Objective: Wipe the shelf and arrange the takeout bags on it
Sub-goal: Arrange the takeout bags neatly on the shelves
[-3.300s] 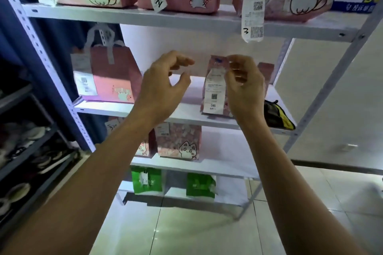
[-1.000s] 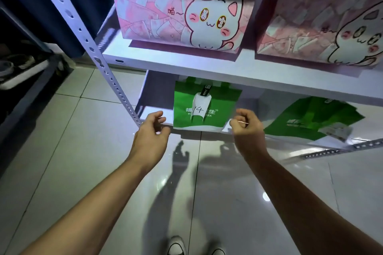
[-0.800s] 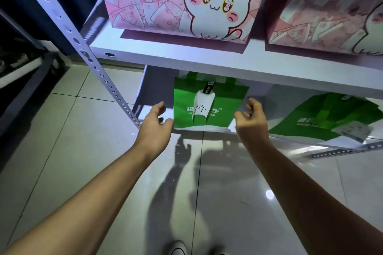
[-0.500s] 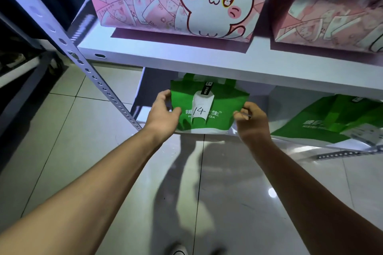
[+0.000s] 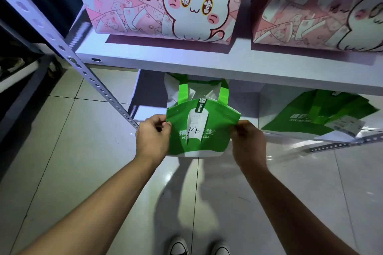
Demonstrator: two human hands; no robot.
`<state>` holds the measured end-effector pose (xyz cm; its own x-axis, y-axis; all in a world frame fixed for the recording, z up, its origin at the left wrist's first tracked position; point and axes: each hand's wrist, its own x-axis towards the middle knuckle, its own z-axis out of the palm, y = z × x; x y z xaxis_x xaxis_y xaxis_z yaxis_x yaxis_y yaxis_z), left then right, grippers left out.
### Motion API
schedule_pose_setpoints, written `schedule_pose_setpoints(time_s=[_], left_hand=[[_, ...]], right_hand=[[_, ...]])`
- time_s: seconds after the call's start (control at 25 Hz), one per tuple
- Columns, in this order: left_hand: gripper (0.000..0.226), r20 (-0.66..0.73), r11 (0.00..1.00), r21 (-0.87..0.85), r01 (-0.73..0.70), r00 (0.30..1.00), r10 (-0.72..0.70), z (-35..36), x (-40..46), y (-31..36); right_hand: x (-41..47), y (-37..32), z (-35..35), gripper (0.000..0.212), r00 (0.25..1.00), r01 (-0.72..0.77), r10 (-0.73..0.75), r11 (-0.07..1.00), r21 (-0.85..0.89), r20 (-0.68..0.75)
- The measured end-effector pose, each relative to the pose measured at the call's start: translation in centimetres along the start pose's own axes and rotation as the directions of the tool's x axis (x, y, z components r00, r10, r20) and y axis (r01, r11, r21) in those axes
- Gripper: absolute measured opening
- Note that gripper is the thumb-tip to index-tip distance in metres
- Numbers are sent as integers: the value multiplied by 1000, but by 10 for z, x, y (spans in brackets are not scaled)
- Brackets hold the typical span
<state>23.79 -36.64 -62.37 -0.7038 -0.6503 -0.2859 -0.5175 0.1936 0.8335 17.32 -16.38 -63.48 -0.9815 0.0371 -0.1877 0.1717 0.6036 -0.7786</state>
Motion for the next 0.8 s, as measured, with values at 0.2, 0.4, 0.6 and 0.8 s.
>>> schedule_pose_setpoints(time_s=[0.2,0.4,0.6,0.8], left_hand=[[21,33,1000,6,30,999,-31,-20,-44,-6],[18,24,998,-13,57,998,-57,-39,-96,10],[13,-42,997,-68,45,998,-48,-69,-155,67],[16,-42,987,-162,12,999,-19,-110,-222,133]], right_hand=[[-39,-2,-32,14,999,-50,51,997,62,-2],[-75,-13,-69,16,994,-74,68,995,70,81],[-112,-52,-124,19,995,-12,-10,977,211,103],[-151,-98,-190,11,994,-1,-38,941,339,107]])
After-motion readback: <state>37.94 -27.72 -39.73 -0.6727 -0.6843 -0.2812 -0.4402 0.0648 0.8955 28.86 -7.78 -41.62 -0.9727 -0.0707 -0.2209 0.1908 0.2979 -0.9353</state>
